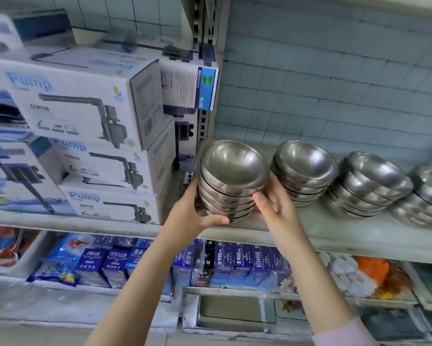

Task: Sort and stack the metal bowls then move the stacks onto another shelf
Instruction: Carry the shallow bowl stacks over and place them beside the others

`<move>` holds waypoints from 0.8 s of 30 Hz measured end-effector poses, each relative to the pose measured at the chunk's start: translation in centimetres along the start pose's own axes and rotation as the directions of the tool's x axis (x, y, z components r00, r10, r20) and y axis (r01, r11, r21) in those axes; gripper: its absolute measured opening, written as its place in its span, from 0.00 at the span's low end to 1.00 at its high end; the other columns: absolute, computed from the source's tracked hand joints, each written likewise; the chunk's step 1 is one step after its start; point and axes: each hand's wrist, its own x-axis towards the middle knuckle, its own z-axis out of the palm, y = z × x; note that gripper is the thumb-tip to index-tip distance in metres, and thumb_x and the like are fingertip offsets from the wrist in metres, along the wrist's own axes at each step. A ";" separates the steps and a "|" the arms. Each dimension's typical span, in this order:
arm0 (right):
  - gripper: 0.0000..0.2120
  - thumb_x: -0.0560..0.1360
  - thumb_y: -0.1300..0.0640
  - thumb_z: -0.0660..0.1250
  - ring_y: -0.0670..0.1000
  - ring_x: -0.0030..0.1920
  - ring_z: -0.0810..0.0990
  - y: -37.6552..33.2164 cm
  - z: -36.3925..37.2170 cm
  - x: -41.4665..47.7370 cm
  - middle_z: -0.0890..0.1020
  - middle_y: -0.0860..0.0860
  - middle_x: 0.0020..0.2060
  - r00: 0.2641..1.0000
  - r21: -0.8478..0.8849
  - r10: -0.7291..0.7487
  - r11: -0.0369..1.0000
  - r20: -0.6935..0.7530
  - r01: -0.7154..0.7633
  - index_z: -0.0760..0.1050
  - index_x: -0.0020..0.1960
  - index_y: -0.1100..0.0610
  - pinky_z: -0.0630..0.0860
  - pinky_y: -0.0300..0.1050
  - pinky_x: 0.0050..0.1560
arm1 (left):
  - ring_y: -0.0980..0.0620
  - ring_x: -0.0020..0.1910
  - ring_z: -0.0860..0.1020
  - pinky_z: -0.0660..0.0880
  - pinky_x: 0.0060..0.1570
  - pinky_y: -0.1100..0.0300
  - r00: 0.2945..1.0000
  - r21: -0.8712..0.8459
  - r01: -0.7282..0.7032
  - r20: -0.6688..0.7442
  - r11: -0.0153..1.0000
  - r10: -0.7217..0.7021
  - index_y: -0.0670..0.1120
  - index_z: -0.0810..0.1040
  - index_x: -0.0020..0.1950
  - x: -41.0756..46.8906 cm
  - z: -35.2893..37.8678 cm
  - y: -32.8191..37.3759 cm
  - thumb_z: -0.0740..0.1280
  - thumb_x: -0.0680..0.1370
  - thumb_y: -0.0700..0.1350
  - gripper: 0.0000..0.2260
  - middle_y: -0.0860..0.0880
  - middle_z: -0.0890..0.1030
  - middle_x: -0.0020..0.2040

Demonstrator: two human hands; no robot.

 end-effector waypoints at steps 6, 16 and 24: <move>0.31 0.71 0.41 0.68 0.38 0.68 0.74 -3.4 -1.6 -2.4 0.76 0.34 0.67 0.996 -0.020 -0.077 0.997 -0.047 0.076 0.65 0.72 0.35 0.72 0.60 0.69 | 0.67 0.58 0.76 0.71 0.61 0.69 0.993 0.018 -0.116 -0.036 0.993 0.117 0.54 0.65 0.72 -2.5 0.4 4.1 0.81 0.57 0.55 0.46 0.64 0.79 0.57; 0.37 0.66 0.28 0.69 0.40 0.63 0.79 -7.3 -10.6 -8.5 0.79 0.36 0.64 0.964 -0.085 -0.191 0.980 -0.186 0.178 0.66 0.72 0.36 0.80 0.52 0.60 | 0.66 0.56 0.77 0.70 0.57 0.73 0.959 -0.002 -0.283 -0.024 0.959 0.283 0.51 0.70 0.71 -6.1 7.8 11.5 0.79 0.56 0.58 0.45 0.63 0.82 0.53; 0.36 0.67 0.31 0.70 0.39 0.64 0.78 -7.7 -22.4 -15.6 0.75 0.34 0.67 0.936 -0.112 -0.162 0.985 -0.311 0.134 0.66 0.73 0.35 0.78 0.59 0.62 | 0.61 0.59 0.77 0.74 0.61 0.61 0.957 -0.113 -0.253 0.118 0.961 0.266 0.54 0.65 0.74 -8.3 20.3 15.5 0.81 0.57 0.60 0.49 0.59 0.81 0.58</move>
